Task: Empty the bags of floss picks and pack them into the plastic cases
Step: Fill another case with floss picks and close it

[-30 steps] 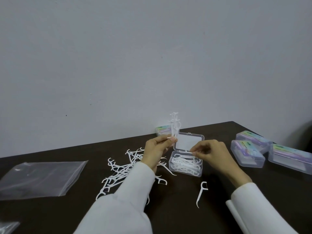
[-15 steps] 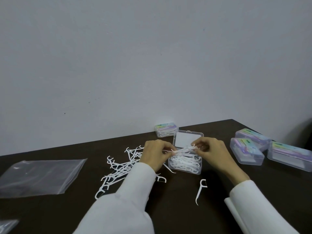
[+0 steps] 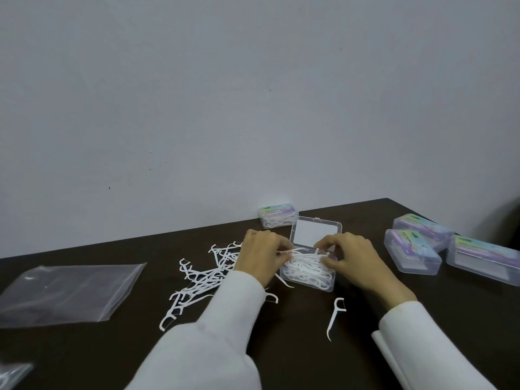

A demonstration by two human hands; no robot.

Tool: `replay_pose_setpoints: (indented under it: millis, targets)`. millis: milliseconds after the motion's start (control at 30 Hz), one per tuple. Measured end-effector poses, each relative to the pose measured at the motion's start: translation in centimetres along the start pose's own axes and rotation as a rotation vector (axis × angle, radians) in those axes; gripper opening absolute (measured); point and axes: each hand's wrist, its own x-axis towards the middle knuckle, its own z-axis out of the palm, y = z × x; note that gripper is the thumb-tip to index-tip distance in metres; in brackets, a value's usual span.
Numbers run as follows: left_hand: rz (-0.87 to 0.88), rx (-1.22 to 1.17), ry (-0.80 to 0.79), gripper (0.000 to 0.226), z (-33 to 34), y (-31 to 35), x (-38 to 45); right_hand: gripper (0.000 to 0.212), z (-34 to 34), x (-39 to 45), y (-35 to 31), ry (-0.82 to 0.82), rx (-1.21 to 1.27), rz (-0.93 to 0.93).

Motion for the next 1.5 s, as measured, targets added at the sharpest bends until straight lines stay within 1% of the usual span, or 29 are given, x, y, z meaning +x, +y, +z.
replay_pose_setpoints:
  millis: [167,300,433,533,600,800,933,1033,1133,1267,1400,1500]
  targets:
    - [-0.051,-0.180,-0.035,0.029,0.0,-0.4,0.1,0.009,-0.3,-0.1,-0.1,0.022,-0.119,0.007]
    - [-0.034,-0.253,-0.061,0.030,-0.1,-0.6,0.1,0.014,-0.4,-0.2,-0.4,0.001,-0.091,0.010]
    - [-0.025,-0.297,-0.099,0.032,-0.6,-0.9,0.1,0.004,-0.6,-0.3,-0.6,-0.026,-0.042,0.008]
    - [-0.060,-0.323,-0.058,0.031,-1.1,-1.3,0.1,0.013,-0.8,-0.4,-0.8,-0.045,-0.019,0.015]
    - [-0.080,-0.342,-0.025,0.030,-1.4,-1.5,0.1,0.014,-0.8,-0.4,-0.8,-0.043,-0.015,0.012]
    - [-0.095,-0.312,-0.027,0.024,-2.9,-2.4,0.4,0.025,-0.7,-0.3,-0.9,-0.052,-0.002,0.002]
    - [-0.085,-0.282,-0.010,0.021,-3.7,-2.8,0.5,0.016,-0.7,-0.3,-0.9,-0.045,-0.030,-0.011]
    - [-0.070,-0.402,0.019,0.018,-4.0,-2.3,0.3,0.011,-0.6,-0.3,-0.8,0.016,-0.039,-0.035]
    - [-0.069,-0.533,0.037,0.017,-3.8,-1.7,0.3,0.014,-0.5,-0.3,-0.6,0.074,0.041,-0.045]
    - [-0.070,-0.596,0.044,0.016,-3.4,-1.2,0.3,0.020,-0.4,-0.2,-1.0,0.085,0.195,-0.076]
    - [-0.083,-0.642,0.166,0.015,-3.8,-1.1,0.5,0.023,-0.3,-0.1,-1.3,0.113,0.299,-0.090]
    - [-0.121,-0.868,0.252,0.018,-3.8,-0.7,0.7,0.031,-0.4,-0.1,-1.5,0.148,0.423,-0.070]
